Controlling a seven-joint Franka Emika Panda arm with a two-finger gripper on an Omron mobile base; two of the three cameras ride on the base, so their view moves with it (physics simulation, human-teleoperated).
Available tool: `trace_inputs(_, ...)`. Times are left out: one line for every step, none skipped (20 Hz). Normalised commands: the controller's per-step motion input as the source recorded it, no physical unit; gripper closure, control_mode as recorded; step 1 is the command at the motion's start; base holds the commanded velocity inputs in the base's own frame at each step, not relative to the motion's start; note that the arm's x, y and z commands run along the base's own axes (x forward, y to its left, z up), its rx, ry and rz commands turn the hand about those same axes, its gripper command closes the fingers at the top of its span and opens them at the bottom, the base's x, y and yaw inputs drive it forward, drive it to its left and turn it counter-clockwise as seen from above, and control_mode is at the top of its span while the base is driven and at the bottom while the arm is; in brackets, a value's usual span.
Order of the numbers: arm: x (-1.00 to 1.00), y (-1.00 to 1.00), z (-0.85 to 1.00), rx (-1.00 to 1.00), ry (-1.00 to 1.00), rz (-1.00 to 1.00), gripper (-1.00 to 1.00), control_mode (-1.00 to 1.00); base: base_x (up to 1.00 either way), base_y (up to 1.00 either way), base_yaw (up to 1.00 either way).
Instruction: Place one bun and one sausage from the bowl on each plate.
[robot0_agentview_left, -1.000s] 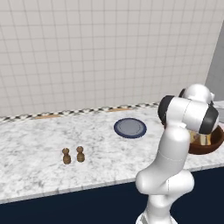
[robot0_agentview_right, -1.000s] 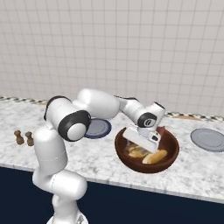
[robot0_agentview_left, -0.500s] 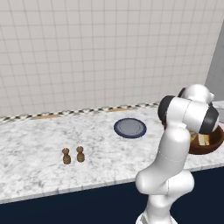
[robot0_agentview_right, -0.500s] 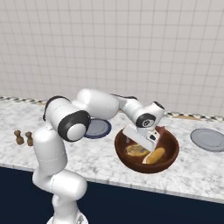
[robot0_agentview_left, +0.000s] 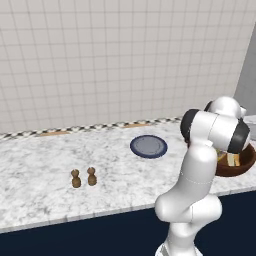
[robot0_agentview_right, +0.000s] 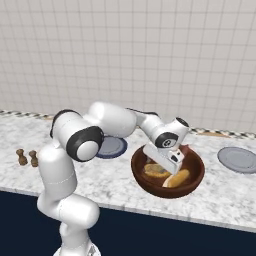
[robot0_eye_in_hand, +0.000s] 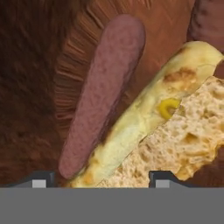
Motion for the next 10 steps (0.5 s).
trace_inputs(0.00,0.03,-0.38,0.00,-0.02,-0.06,-1.00,-1.00,0.00,0.00,0.00)
trace_inputs(0.00,0.00,-0.19,0.00,0.00,-0.02,-1.00,-1.00,0.00,0.00,0.00)
trace_inputs(-0.06,0.00,0.00,0.00,0.00,-0.05,-1.00,-1.00,0.00,0.00,0.00)
trace_inputs(-0.15,0.03,0.35,-0.04,0.01,-0.09,-1.00,-1.00,0.00,0.00,0.00)
trace_inputs(-0.08,0.05,0.60,-0.10,0.05,-0.09,-1.00,-1.00,0.00,0.00,0.00)
trace_inputs(-0.10,0.19,0.81,-0.09,0.03,-0.09,-1.00,-1.00,0.00,0.00,0.00)
trace_inputs(-0.11,0.16,0.91,-0.06,0.00,-0.11,-1.00,-1.00,0.00,0.00,0.00)
trace_inputs(-0.19,0.06,0.62,-0.05,0.00,-0.17,-1.00,-1.00,0.00,0.00,0.00)
trace_inputs(-0.20,0.00,0.24,-0.03,0.00,-0.25,-1.00,-1.00,0.00,0.00,0.00)
trace_inputs(-0.24,0.00,0.00,0.00,0.00,-0.36,-1.00,-1.00,0.00,0.00,0.00)
